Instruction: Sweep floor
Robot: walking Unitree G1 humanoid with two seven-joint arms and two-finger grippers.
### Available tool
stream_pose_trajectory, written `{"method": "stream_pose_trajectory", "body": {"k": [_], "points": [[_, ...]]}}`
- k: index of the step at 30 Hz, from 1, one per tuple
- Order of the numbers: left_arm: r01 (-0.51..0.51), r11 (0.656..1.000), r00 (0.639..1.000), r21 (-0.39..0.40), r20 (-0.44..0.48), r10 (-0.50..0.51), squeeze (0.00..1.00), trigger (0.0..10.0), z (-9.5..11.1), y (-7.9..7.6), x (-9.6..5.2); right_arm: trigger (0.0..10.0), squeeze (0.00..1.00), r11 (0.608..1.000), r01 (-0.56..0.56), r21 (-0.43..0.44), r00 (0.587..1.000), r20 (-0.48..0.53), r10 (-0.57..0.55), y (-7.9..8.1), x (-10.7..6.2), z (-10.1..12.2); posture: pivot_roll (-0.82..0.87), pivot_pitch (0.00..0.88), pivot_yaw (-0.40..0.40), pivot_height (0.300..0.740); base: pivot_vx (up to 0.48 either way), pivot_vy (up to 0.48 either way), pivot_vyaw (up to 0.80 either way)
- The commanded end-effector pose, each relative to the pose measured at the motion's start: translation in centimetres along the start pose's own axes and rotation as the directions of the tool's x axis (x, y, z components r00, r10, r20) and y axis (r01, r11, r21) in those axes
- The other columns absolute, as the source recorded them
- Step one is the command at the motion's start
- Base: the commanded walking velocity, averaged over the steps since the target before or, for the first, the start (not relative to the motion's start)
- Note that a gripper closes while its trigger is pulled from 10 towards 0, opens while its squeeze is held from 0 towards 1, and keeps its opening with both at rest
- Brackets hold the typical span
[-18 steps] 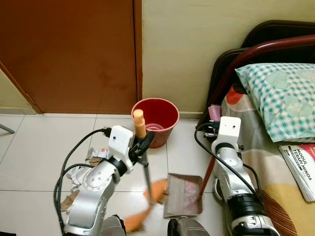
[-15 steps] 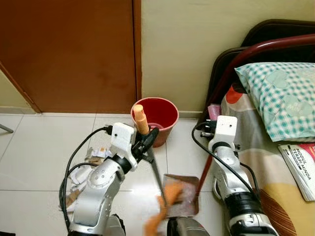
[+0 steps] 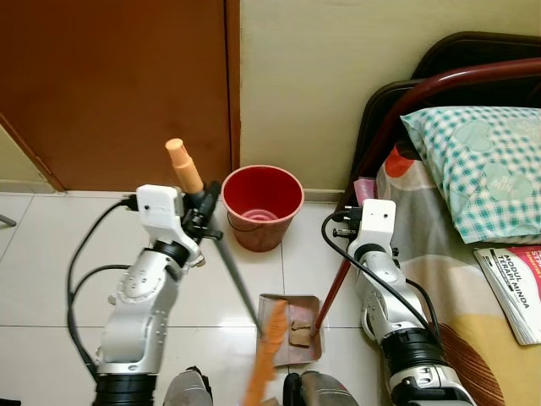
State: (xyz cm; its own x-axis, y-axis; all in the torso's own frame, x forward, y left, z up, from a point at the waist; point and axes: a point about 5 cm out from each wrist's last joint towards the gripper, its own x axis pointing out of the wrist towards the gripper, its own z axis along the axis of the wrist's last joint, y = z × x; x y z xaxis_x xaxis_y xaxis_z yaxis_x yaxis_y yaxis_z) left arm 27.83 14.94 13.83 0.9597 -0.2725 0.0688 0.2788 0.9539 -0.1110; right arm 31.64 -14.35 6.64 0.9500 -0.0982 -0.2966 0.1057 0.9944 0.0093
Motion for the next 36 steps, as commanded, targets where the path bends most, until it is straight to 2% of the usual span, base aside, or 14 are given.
{"method": "stream_pose_trajectory", "body": {"k": [1, 2, 3, 6, 10, 12, 13, 15, 18, 23, 25, 27, 31, 36], "points": [[-0.044, 0.996, 0.997, 0.073, 0.061, 0.040, 0.00, 10.0, 1.5, 1.0, -0.1, 10.0, 0.00, 1.000, 0.000, -0.001, 1.000, -0.025, 0.000, -0.5, 0.1, -0.3, 0.02, 0.154, -0.071, 0.740, 0.000, 0.000, 0.00], [-0.056, 0.995, 0.996, 0.080, 0.068, 0.050, 0.00, 10.0, 1.8, 1.4, -0.2, 10.0, 0.00, 1.000, 0.000, 0.000, 1.000, -0.020, 0.000, -0.5, 0.1, -0.2, 0.02, 0.159, -0.072, 0.740, 0.000, 0.000, 0.00], [-0.111, 0.988, 0.991, 0.110, 0.093, 0.101, 0.00, 10.0, 2.7, 2.5, -0.5, 10.0, 0.00, 1.000, -0.016, 0.002, 1.000, 0.004, 0.016, -0.6, 0.3, 0.5, 0.02, 0.174, -0.076, 0.740, 0.000, 0.000, 0.00], [-0.143, 0.982, 0.986, 0.125, 0.103, 0.130, 0.00, 10.0, 2.9, 3.0, -0.8, 10.0, 0.00, 1.000, -0.026, -0.002, 1.000, 0.016, 0.026, -0.6, 0.3, 0.7, 0.02, 0.175, -0.080, 0.740, 0.000, 0.000, 0.00], [-0.207, 0.962, 0.978, 0.178, 0.076, 0.197, 0.00, 10.0, 1.8, 4.0, -2.0, 10.0, 0.00, 0.996, -0.080, 0.030, 0.995, 0.070, 0.078, -0.8, -0.1, 1.6, 0.02, 0.178, -0.086, 0.740, 0.000, 0.000, 0.00], [-0.234, 0.954, 0.972, 0.188, 0.031, 0.232, 0.00, 10.0, 0.3, 4.5, -2.8, 10.0, 0.00, 0.994, -0.095, 0.050, 0.990, 0.109, 0.089, -1.2, -0.4, 2.4, 0.02, 0.165, -0.092, 0.740, 0.000, 0.000, 0.00], [-0.234, 0.954, 0.972, 0.188, 0.031, 0.232, 0.00, 10.0, 0.3, 4.5, -2.8, 10.0, 0.00, 0.994, -0.095, 0.050, 0.990, 0.109, 0.089, -1.2, -0.4, 2.4, 0.02, 0.165, -0.092, 0.740, 0.000, 0.000, 0.00], [-0.243, 0.947, 0.967, 0.209, -0.026, 0.254, 0.00, 10.0, -1.5, 4.5, -3.6, 10.0, 0.00, 0.986, -0.143, 0.087, 0.976, 0.178, 0.126, -1.4, -0.8, 3.7, 0.02, 0.165, -0.092, 0.740, 0.000, 0.000, 0.00], [-0.239, 0.943, 0.959, 0.232, -0.095, 0.266, 0.00, 10.0, -3.5, 4.1, -4.4, 10.0, 0.00, 0.980, -0.178, 0.087, 0.959, 0.237, 0.153, -1.8, -1.4, 5.5, 0.01, 0.155, -0.095, 0.740, 0.000, 0.000, 0.00], [-0.265, 0.927, 0.937, 0.266, -0.157, 0.313, 0.00, 10.0, -5.3, 3.9, -5.3, 10.0, 0.00, 0.964, -0.251, 0.092, 0.932, 0.294, 0.214, -1.9, -2.1, 8.0, 0.00, 0.131, -0.087, 0.740, 0.000, 0.000, 0.00], [-0.260, 0.926, 0.932, 0.273, -0.178, 0.314, 0.00, 10.0, -6.0, 3.7, -5.5, 10.0, 0.00, 0.946, -0.297, 0.130, 0.917, 0.315, 0.245, -1.4, -2.2, 9.4, 0.00, 0.127, -0.084, 0.740, 0.000, 0.000, 0.00], [-0.259, 0.926, 0.932, 0.275, -0.180, 0.315, 0.00, 10.0, -6.2, 3.7, -5.5, 10.0, 0.00, 0.940, -0.314, 0.135, 0.910, 0.325, 0.257, -1.2, -2.3, 9.8, 0.00, 0.127, -0.084, 0.740, 0.000, 0.000, 0.00], [-0.263, 0.925, 0.928, 0.274, -0.191, 0.320, 0.00, 10.0, -6.7, 3.5, -5.6, 10.0, 0.00, 0.900, -0.413, 0.137, 0.857, 0.391, 0.334, 0.1, -2.5, 13.2, 0.00, 0.122, -0.083, 0.740, 0.000, 0.000, 0.00], [-0.275, 0.924, 0.924, 0.265, -0.194, 0.330, 0.00, 10.0, -6.8, 3.6, -5.5, 10.0, 0.00, 0.869, -0.477, 0.129, 0.817, 0.429, 0.385, 0.9, -2.7, 15.2, 0.00, 0.122, -0.085, 0.740, 0.000, 0.000, 0.00]]}}
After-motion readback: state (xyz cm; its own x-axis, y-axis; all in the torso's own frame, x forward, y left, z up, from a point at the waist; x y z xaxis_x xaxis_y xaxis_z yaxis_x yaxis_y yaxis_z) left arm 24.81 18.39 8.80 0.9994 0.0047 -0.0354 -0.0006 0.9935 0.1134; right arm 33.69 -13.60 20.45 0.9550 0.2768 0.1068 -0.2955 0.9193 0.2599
